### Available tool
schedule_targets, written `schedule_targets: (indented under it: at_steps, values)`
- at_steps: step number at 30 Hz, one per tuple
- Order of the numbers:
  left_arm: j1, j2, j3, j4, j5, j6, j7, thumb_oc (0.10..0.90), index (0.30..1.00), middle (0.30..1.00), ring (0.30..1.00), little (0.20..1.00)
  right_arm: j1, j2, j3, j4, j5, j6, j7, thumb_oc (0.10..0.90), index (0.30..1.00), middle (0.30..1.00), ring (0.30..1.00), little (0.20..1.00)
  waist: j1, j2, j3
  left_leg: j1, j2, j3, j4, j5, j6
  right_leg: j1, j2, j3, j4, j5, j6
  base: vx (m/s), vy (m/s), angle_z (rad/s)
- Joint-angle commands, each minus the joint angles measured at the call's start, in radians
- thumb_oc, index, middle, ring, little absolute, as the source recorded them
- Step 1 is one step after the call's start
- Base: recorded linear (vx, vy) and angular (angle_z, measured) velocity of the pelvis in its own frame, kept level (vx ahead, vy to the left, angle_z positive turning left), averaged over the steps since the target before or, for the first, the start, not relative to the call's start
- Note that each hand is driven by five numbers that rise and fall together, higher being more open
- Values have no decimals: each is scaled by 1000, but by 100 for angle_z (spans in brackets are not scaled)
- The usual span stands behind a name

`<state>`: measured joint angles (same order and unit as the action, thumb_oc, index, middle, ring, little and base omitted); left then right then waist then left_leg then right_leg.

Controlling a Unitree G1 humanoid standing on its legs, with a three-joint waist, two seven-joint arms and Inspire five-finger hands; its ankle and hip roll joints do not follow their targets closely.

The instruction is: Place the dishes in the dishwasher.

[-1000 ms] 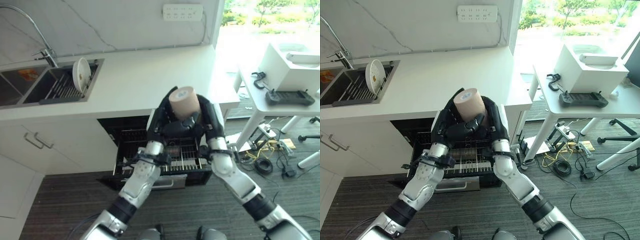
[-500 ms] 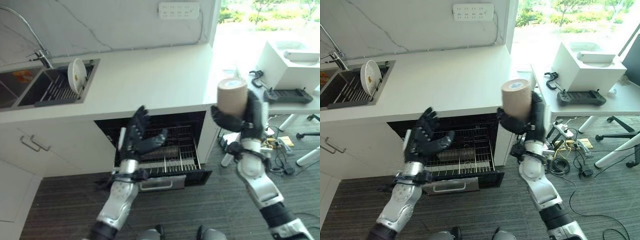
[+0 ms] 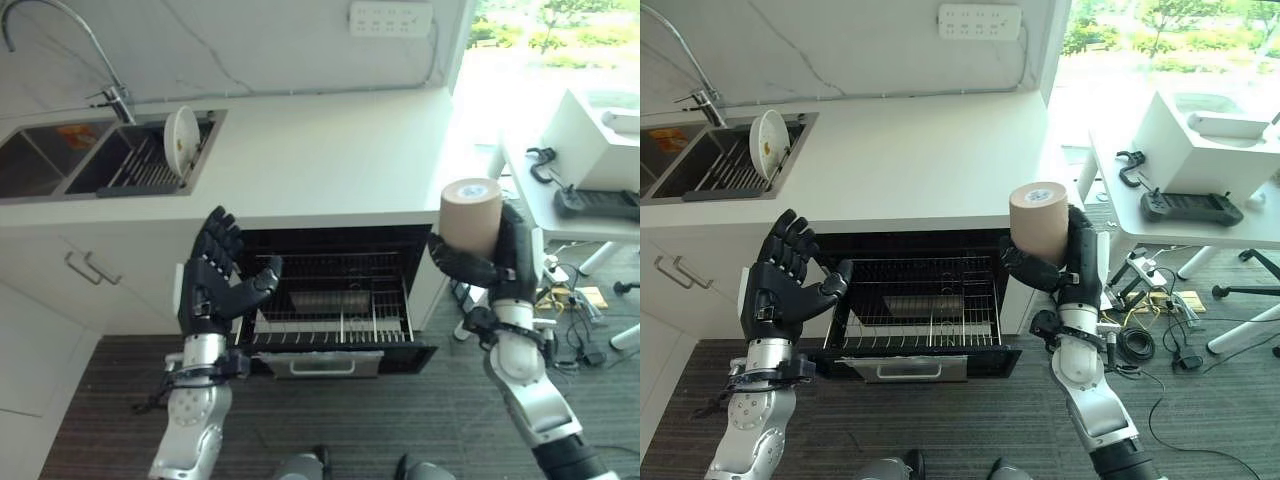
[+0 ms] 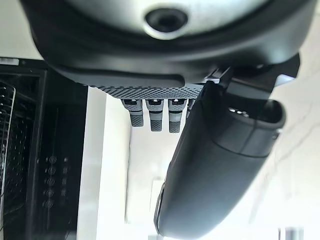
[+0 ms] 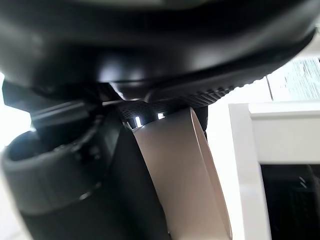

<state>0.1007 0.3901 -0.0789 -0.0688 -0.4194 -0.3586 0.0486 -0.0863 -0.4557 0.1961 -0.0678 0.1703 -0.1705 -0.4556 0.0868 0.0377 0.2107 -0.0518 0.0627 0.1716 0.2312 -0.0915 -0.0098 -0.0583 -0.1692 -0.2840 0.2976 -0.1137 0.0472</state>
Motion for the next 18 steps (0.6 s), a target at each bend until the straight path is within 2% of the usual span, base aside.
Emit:
schedule_targets:
  at_steps: [1,3,4,5,6,10,13,18]
  values:
    - [-44,84,-57,-11,82,45,-204,800,900,900,900,900,-89,-17,-4,-17,35,-71,59,400,300,300,300,300,-3,-9,-93,-6,0,2,69,-117,4,36,1,-6,2,-76,49,71,63,3]
    - [-42,122,-68,44,136,39,-242,800,900,900,900,900,-89,-36,-1,27,-22,-86,61,400,300,300,300,300,-2,-2,-91,-2,2,2,69,-119,2,41,-2,-10,2,-80,52,91,68,3]
    - [-55,173,-90,96,278,20,-301,800,900,900,900,900,-117,-61,17,85,-56,-89,68,400,300,300,300,300,3,8,-87,-12,1,-3,69,-111,4,36,-2,-12,2,-77,50,141,100,5]
    - [-58,235,-111,111,377,33,-360,800,900,900,900,900,-133,-82,21,120,-49,-89,82,400,300,300,300,300,8,15,-83,-19,-1,-7,69,-108,1,36,-3,-18,2,-75,53,167,111,5]
    - [-60,299,-116,102,401,40,-410,800,900,900,900,900,-148,-109,21,140,-53,-91,88,400,300,300,300,300,13,22,-78,-28,-2,-12,69,-105,1,35,-4,-26,2,-74,56,155,77,12]
    - [-80,401,-141,56,409,74,-474,800,900,900,900,900,-200,-162,24,176,-41,-85,97,400,300,300,300,300,23,36,-53,-47,-6,-25,69,-98,1,32,-5,-42,2,-74,55,50,47,13]
    - [-132,451,-169,43,418,90,-474,800,900,900,900,900,-295,-193,37,215,-17,-56,116,400,300,300,300,300,29,55,-18,-87,-13,-42,69,-80,3,7,1,-54,2,-66,46,-113,98,8]
    - [-284,500,-240,95,467,50,-358,800,900,900,900,900,-487,-232,67,326,-22,-37,154,400,300,300,300,300,30,111,102,-143,-29,-87,69,-33,6,-31,20,-58,2,-43,23,-154,80,22]
